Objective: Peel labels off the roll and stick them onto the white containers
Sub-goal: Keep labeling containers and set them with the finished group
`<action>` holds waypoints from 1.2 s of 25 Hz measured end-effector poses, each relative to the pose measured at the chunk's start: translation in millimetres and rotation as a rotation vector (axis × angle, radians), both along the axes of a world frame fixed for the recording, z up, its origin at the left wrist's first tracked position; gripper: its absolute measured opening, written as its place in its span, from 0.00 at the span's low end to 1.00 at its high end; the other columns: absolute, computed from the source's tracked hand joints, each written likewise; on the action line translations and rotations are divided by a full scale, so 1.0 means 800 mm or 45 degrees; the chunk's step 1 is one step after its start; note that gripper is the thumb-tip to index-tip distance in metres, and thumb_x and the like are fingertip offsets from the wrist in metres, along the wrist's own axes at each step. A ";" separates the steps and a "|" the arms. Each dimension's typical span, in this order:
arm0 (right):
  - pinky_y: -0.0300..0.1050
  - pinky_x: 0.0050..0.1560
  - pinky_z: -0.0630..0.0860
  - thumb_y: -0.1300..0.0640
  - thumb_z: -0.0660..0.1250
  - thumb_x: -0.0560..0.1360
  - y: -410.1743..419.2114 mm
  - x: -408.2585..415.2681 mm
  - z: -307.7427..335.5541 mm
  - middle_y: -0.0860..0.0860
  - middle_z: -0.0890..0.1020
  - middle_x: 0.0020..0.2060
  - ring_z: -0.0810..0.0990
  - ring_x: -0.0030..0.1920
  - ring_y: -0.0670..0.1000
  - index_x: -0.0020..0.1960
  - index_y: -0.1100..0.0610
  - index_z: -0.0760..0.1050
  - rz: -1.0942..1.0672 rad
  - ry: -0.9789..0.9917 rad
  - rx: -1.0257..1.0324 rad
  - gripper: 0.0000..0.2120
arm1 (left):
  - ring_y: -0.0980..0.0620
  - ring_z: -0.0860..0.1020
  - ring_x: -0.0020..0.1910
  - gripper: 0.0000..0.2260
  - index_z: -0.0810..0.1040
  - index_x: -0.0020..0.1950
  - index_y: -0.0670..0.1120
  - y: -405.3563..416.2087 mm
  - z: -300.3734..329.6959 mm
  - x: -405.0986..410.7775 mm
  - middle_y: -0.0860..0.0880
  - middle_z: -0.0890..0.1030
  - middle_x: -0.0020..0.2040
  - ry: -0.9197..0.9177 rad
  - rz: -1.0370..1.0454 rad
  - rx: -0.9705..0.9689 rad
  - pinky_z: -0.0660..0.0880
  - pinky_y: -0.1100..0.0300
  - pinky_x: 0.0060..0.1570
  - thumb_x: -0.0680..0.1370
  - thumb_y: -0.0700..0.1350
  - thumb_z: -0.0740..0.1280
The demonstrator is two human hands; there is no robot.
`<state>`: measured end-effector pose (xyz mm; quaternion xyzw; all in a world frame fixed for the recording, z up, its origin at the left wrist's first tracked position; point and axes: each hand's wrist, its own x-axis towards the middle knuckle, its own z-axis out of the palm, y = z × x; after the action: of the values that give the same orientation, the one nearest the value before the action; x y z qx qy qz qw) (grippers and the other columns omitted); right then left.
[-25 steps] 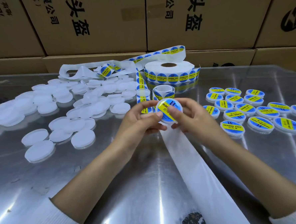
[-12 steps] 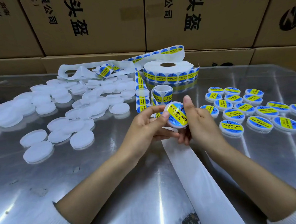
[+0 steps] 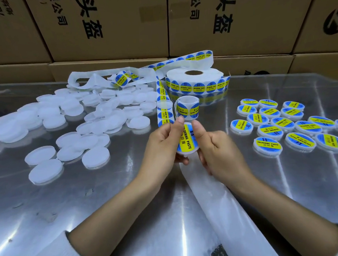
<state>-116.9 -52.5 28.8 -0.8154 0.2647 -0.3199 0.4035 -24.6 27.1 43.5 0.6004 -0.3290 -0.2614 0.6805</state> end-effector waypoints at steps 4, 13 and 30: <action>0.39 0.26 0.63 0.40 0.50 0.80 0.002 -0.001 0.001 0.50 0.68 0.14 0.67 0.17 0.45 0.19 0.56 0.66 0.022 -0.035 0.037 0.35 | 0.57 0.73 0.25 0.15 0.77 0.39 0.43 0.000 -0.005 0.001 0.50 0.78 0.29 -0.004 -0.012 0.043 0.76 0.63 0.26 0.75 0.55 0.67; 0.33 0.19 0.60 0.48 0.48 0.82 0.005 -0.007 0.021 0.49 0.63 0.12 0.61 0.14 0.45 0.17 0.54 0.59 0.160 -0.096 0.377 0.35 | 0.58 0.71 0.22 0.18 0.71 0.40 0.45 0.001 -0.008 -0.010 0.52 0.75 0.28 -0.101 -0.203 0.103 0.76 0.62 0.26 0.71 0.60 0.66; 0.31 0.20 0.62 0.43 0.51 0.80 -0.014 -0.013 0.030 0.49 0.64 0.13 0.63 0.16 0.45 0.17 0.54 0.61 0.182 0.045 0.355 0.34 | 0.49 0.84 0.41 0.16 0.67 0.58 0.45 0.017 0.004 0.017 0.46 0.84 0.45 -0.020 -0.832 0.129 0.79 0.62 0.42 0.75 0.49 0.68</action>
<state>-127.7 -63.7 52.6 -0.7738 0.2548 -0.2360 0.5297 -10.9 40.3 46.4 0.4981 -0.4959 -0.4771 0.5275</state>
